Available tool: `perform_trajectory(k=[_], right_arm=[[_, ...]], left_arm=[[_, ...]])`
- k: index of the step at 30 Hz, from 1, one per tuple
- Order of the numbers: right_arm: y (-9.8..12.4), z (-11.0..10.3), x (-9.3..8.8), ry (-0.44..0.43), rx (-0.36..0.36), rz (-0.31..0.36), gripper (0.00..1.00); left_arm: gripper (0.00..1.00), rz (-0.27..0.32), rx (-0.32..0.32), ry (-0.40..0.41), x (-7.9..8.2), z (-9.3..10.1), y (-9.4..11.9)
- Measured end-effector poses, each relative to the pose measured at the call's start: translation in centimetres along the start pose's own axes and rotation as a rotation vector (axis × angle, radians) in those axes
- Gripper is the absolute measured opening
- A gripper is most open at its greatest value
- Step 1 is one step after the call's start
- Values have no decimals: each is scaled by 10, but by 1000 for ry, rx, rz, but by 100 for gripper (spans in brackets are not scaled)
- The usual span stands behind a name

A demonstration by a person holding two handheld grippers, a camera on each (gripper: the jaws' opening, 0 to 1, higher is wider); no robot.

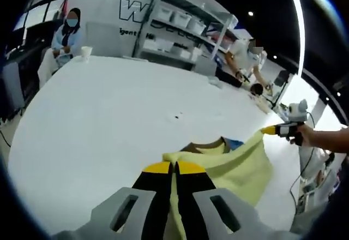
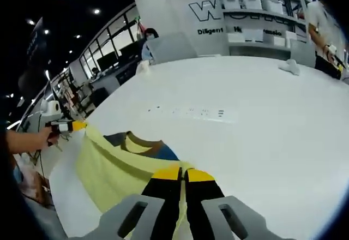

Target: Fold the garment on the visible template until the final outline fits inside the template.

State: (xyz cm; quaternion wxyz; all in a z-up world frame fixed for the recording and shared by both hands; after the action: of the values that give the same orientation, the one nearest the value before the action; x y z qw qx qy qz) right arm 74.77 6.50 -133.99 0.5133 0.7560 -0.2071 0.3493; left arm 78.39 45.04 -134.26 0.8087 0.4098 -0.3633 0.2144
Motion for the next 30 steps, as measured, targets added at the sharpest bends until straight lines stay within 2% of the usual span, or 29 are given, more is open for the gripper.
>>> perform_trajectory(k=[8, 13, 15, 17, 20, 25, 30], right_arm=[[-14, 5, -4, -28, 0, -11, 0], [-19, 4, -6, -7, 12, -7, 0], [-20, 6, -5, -24, 11, 4, 0], [-20, 9, -4, -60, 8, 28, 0], [-21, 16, -4, -113, -6, 34, 0], [-23, 15, -5, -111, 2, 34, 0], [-27, 7, -8, -79, 24, 23, 0]], left_arm=[[1, -13, 18, 49, -5, -9, -16], [1, 3, 20, 71, -6, -8, -21], [3, 22, 21, 73, -4, -8, -21], [4, 56, 47, 89, 0, -12, -21], [1, 64, 64, 116, 2, -17, -21], [0, 66, 63, 121, 3, -23, -23], [0, 39, 49, 107, -4, -18, -25]])
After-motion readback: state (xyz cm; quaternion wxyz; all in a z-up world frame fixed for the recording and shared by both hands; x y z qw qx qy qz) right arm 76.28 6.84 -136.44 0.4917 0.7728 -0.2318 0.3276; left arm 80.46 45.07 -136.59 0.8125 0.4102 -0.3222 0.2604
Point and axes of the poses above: the point that each gripper's makers call its tool centre point, and the gripper's own axes: y roughly backward along the fingers, z roughly to its right, x roughly out of its top, the point moved 5 cm from there along y, roughly backward along the fingers, and after that the axes turned 2 degrees about y, right-handed, at the moved point
